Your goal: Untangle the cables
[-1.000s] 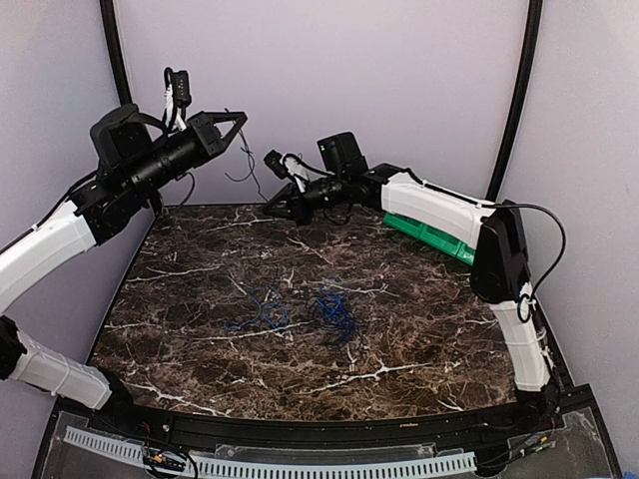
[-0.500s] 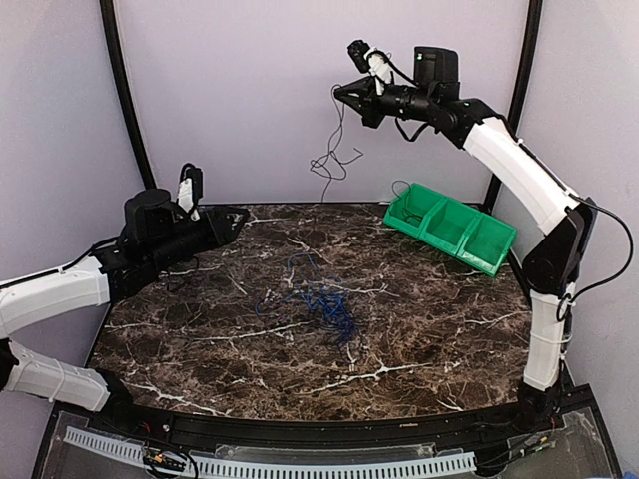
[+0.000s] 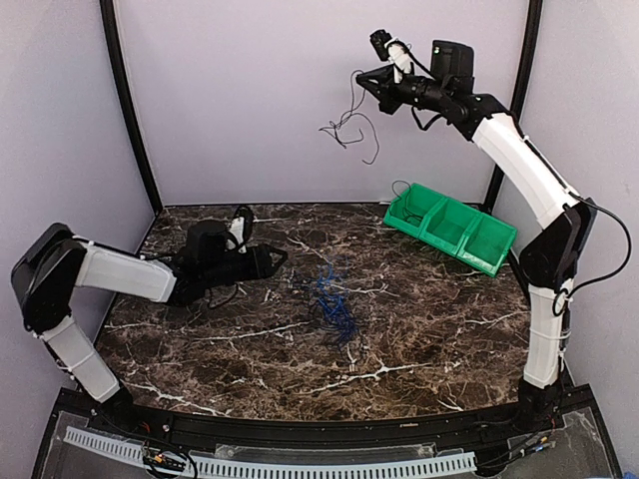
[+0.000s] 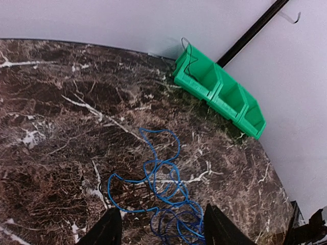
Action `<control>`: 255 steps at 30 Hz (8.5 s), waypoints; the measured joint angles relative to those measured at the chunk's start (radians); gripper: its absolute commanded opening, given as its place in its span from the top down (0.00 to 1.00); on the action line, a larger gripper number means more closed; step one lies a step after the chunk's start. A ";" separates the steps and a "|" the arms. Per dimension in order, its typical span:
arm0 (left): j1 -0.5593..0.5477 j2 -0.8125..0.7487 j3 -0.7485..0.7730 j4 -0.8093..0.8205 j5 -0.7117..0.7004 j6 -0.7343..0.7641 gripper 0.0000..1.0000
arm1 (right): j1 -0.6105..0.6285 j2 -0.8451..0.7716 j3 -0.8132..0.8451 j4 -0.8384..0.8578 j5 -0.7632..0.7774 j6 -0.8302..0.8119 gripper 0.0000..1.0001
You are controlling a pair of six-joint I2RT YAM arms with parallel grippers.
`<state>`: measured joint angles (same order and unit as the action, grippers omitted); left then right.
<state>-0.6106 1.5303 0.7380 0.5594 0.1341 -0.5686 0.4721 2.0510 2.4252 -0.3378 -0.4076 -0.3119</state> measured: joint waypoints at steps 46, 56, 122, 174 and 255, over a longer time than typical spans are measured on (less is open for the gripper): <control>-0.068 0.295 0.058 0.150 0.199 -0.042 0.52 | -0.400 0.147 -0.278 0.130 0.037 0.052 1.00; -0.068 0.289 0.037 0.097 0.171 -0.025 0.52 | -0.399 0.312 -0.296 0.048 -0.014 0.054 1.00; -0.068 0.336 -0.021 0.174 0.197 -0.064 0.52 | -0.152 0.195 -0.376 -0.467 0.447 -0.281 0.47; -0.090 0.353 -0.021 0.179 0.207 -0.098 0.52 | -0.102 0.113 -0.451 -0.206 0.431 -0.076 1.00; -0.121 0.248 0.055 -0.074 0.117 0.037 0.49 | -0.180 0.297 -0.442 -0.289 0.502 -0.140 1.00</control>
<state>-0.7315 1.7779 0.7925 0.4850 0.2516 -0.5312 0.2924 2.3482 1.9831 -0.6266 0.0948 -0.4515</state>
